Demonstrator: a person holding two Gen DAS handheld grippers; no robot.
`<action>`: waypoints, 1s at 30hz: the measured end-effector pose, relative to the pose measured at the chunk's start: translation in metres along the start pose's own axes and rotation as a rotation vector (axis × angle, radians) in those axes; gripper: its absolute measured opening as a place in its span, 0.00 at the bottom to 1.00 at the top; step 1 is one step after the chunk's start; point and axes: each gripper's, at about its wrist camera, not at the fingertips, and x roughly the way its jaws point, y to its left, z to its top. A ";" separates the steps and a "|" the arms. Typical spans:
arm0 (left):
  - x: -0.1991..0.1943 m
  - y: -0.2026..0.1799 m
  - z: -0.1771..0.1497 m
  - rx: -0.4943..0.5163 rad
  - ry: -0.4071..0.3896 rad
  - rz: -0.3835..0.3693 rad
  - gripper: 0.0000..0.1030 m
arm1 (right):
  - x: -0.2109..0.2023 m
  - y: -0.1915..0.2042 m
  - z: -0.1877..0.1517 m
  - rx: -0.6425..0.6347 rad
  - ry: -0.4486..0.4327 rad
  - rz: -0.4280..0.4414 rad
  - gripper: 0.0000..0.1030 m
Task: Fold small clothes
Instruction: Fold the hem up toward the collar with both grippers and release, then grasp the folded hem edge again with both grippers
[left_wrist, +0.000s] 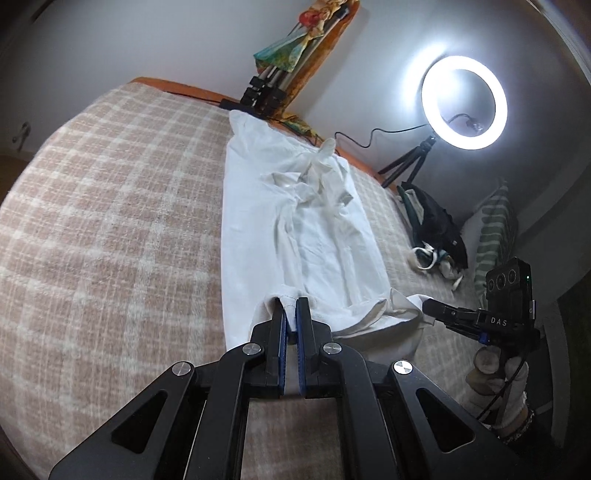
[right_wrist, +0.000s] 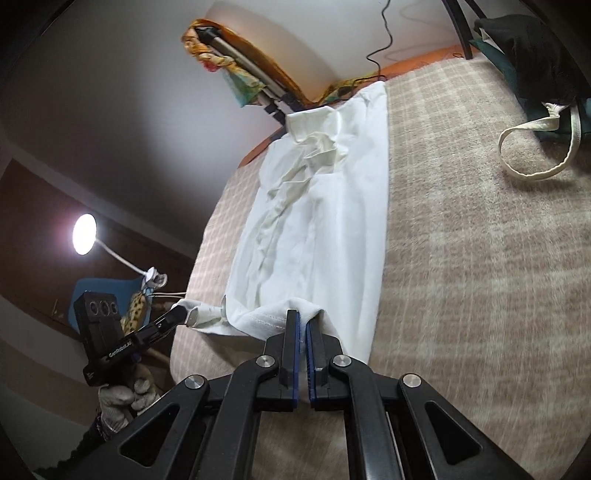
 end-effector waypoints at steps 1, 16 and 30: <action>0.005 0.002 0.002 -0.003 0.008 0.006 0.03 | 0.004 -0.003 0.003 0.009 0.007 -0.004 0.01; 0.024 0.009 0.021 0.023 0.010 0.099 0.11 | 0.015 -0.026 0.021 0.013 0.010 -0.175 0.24; 0.036 -0.009 -0.016 0.200 0.162 0.075 0.11 | 0.036 0.025 -0.018 -0.317 0.178 -0.101 0.18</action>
